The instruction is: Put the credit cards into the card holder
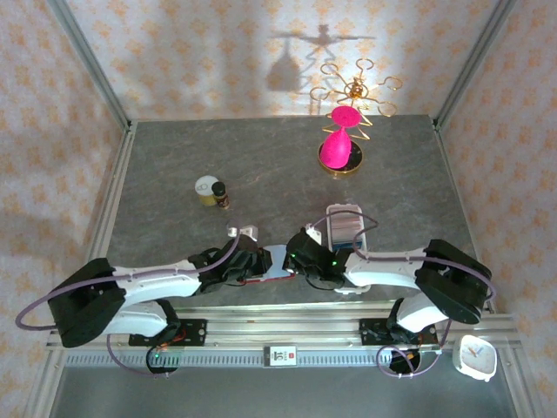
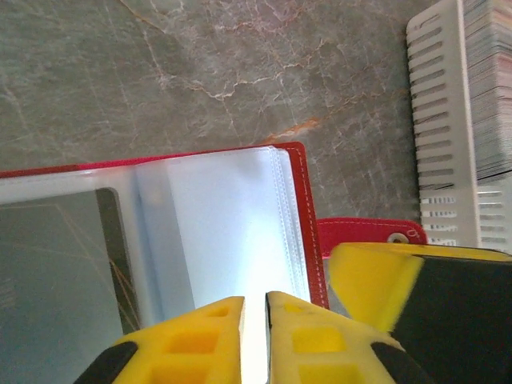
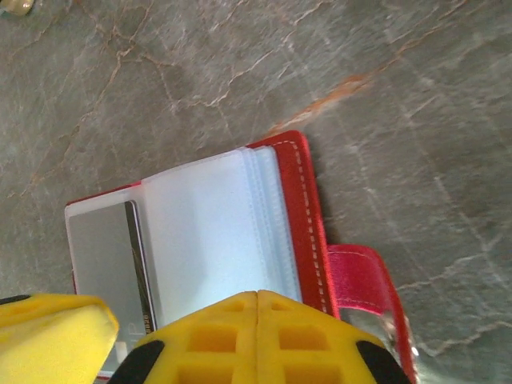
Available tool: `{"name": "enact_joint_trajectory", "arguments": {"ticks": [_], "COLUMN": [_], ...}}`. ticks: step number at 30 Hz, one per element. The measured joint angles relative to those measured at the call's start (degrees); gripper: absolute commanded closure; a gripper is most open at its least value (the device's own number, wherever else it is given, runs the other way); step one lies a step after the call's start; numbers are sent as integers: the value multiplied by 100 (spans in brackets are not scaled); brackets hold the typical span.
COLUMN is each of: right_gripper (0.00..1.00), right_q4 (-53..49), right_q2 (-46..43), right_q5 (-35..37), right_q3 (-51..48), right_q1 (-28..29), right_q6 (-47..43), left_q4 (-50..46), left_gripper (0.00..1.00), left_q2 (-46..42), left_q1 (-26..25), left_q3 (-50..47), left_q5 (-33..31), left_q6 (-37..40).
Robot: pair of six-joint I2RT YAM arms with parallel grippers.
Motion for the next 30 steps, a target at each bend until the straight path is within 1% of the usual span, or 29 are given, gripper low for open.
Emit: {"name": "enact_joint_trajectory", "arguments": {"ticks": [5, 10, 14, 17, 24, 27, 30], "right_gripper": [100, 99, 92, 90, 79, 76, 76], "right_q4": [4, 33, 164, 315, 452, 560, 754], "right_q2": [-109, -107, -81, 59, 302, 356, 385], "right_q5": [79, 57, -52, -203, -426, -542, -678], "right_q3": [-50, -59, -61, -61, -61, -61, -63], "right_q1": [0, 0, 0, 0, -9, -37, -52], "right_q6": [22, 22, 17, 24, 90, 140, 173], "left_q4": [177, 201, 208, 208, 227, 282, 343], "left_gripper": [91, 91, 92, 91, 91, 91, 91], "left_q2": [503, 619, 612, 590, 319, 267, 240], "left_q1": [0, 0, 0, 0, 0, 0, 0], "left_q3": [142, 146, 83, -81, -334, -411, -463], "left_q5": [81, 74, 22, -37, -109, -127, -149], "left_q6": [72, 101, 103, 98, 81, 57, 35]}}
